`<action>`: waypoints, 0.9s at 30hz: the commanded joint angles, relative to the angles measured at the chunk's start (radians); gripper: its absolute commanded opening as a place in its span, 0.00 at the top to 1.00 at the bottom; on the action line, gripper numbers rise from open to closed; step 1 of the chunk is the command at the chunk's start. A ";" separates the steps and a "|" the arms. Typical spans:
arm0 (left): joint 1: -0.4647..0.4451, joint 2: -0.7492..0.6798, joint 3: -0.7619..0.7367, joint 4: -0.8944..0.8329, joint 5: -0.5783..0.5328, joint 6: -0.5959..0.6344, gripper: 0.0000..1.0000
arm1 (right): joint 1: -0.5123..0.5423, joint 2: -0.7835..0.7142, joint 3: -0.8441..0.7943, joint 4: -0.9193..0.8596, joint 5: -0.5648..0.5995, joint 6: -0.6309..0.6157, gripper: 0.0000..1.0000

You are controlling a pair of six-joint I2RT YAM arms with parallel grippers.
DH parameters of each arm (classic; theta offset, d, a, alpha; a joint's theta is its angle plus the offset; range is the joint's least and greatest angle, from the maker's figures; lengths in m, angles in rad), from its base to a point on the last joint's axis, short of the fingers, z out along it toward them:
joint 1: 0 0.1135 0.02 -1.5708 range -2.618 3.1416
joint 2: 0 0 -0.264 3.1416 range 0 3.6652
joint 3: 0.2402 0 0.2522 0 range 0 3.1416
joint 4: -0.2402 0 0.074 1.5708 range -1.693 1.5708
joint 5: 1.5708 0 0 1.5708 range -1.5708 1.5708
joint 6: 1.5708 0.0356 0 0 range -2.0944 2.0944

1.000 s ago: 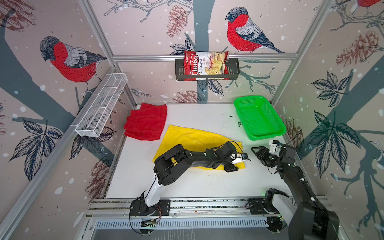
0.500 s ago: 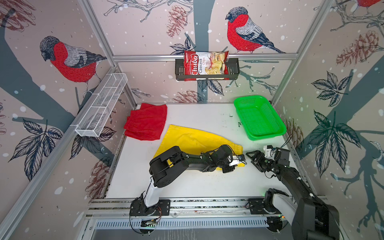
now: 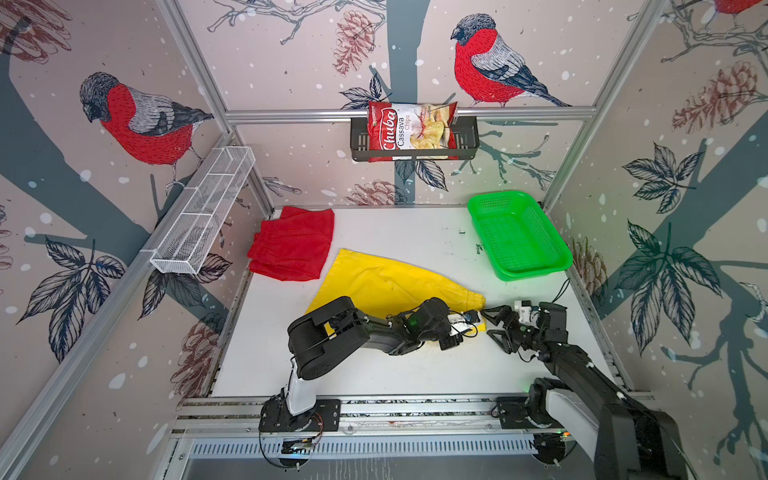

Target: Fold and stack the shorts

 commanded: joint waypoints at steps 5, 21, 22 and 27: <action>-0.001 -0.004 -0.005 0.116 0.020 -0.016 0.98 | 0.044 0.038 -0.005 0.212 -0.031 0.134 0.13; 0.008 -0.077 -0.053 0.117 0.072 -0.141 0.49 | 0.103 0.123 0.243 -0.122 0.149 -0.183 0.77; 0.014 -0.095 -0.063 0.116 0.075 -0.170 0.46 | 0.103 0.115 0.269 -0.171 0.171 -0.215 0.80; 0.092 -0.205 -0.132 0.102 0.058 -0.367 0.44 | 0.103 0.106 0.421 -0.370 0.256 -0.350 0.85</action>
